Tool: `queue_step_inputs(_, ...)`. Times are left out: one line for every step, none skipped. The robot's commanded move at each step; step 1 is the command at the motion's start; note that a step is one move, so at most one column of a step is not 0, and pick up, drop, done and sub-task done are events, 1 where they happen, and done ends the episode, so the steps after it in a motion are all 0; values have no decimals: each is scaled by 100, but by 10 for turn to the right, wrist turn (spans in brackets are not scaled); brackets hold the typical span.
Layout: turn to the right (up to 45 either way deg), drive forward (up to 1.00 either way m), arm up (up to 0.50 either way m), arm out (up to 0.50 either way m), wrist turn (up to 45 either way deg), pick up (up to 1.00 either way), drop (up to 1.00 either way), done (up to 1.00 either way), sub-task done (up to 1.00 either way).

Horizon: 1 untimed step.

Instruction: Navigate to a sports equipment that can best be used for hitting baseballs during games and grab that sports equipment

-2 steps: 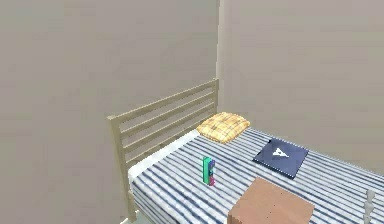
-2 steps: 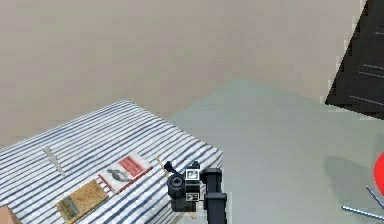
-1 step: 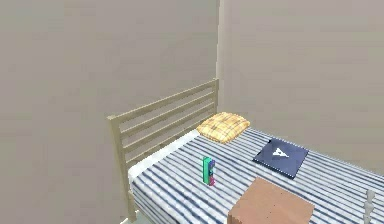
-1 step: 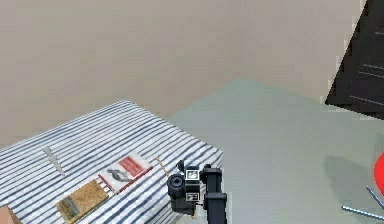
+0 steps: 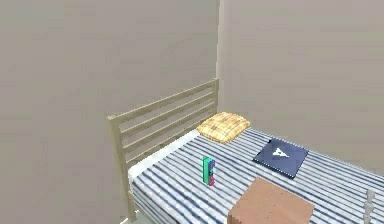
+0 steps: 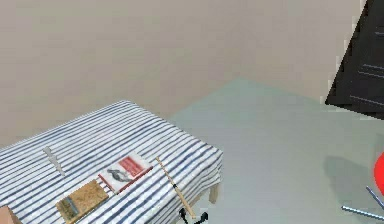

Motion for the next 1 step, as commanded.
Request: queue_step_inputs(0, 0, 0, 0, 0, 100, 0, 0, 0)
